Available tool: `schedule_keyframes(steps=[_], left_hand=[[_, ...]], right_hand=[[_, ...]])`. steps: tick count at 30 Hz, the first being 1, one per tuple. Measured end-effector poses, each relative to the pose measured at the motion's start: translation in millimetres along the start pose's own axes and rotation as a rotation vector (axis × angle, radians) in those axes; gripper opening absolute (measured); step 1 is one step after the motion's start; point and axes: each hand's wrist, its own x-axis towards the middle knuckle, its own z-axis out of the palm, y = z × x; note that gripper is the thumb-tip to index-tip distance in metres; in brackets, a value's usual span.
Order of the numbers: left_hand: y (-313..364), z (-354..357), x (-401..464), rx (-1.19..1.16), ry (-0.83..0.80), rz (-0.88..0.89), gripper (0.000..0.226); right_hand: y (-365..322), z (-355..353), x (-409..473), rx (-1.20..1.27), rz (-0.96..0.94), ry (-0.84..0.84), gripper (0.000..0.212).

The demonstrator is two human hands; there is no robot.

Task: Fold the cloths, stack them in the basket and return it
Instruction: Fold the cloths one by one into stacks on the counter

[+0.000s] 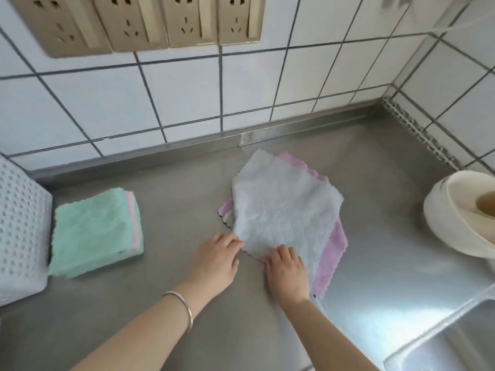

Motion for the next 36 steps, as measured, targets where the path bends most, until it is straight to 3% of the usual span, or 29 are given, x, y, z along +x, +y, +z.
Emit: schedule_keyframes(steps=[3, 5, 6, 7, 9, 11, 12, 15, 17, 18, 21, 25, 27, 30, 33, 36], left_hand=[[15.4, 13.9, 22.5, 0.009, -0.013, 0.073, 0.049], [22.7, 18.9, 37.9, 0.029, -0.014, 0.107, 0.038], [25.7, 19.7, 45.9, 0.024, -0.001, 0.105, 0.025], [27.8, 17.9, 53.4, 0.015, 0.009, 0.085, 0.017], [29.9, 11.2, 67.8, 0.008, 0.034, 0.005, 0.024], [27.1, 0.6, 80.9, -0.019, 0.066, -0.105, 0.024], [24.3, -6.1, 86.6, -0.031, 0.078, -0.165, 0.022], [18.8, -30.5, 103.1, -0.144, 0.107, -0.324, 0.029], [16.5, -49.0, 112.1, -0.17, 0.192, -0.336, 0.032], [14.8, -60.5, 113.9, -0.165, 0.235, -0.342, 0.032], [6.8, -104.8, 111.7, -0.185, 0.327, -0.351, 0.032], [-24.6, -172.9, 86.4, -0.224, 0.399, -0.365, 0.029], [-42.7, -201.2, 68.1, -0.373, 0.406, -0.41, 0.022], [-68.5, -229.4, 42.6, -0.525, 0.41, -0.463, 0.017], [-90.2, -252.5, 11.4, -0.584, 0.444, -0.494, 0.016], [-101.8, -271.4, -39.8, -0.625, 0.492, -0.465, 0.016]], right_hand=[[7.8, -11.7, 9.4, 0.128, -0.005, 0.003, 0.01], [13.8, -23.1, 16.8, 0.261, 0.056, -0.024, 0.035], [18.1, -29.9, 22.2, 0.307, 0.081, -0.024, 0.038], [20.7, -39.8, 26.6, 0.356, 0.103, -0.017, 0.029], [25.9, -60.6, 40.5, 0.469, 0.19, -0.039, 0.01], [36.3, -78.0, 57.4, 0.616, 0.183, -0.109, 0.009], [43.1, -89.8, 66.0, 0.614, 0.115, -0.134, 0.006], [57.4, -128.5, 92.1, 0.421, -0.142, -0.172, 0.023], [68.0, -143.7, 107.8, 0.204, -0.282, -0.079, 0.014], [70.4, -151.7, 114.5, 0.126, -0.31, -0.015, 0.005], [71.7, -180.8, 130.4, 0.007, -0.297, 0.124, 0.011], [56.8, -227.2, 143.1, -0.008, -0.229, 0.165, 0.006], [40.2, -241.0, 145.8, 0.125, -0.215, 0.111, 0.008], [2.9, -249.4, 145.6, 0.461, -0.11, 0.029, 0.03], [-39.4, -256.1, 136.6, 0.818, -0.015, 0.017, 0.02], [-67.8, -259.2, 115.8, 1.022, 0.024, -0.014, 0.006]])
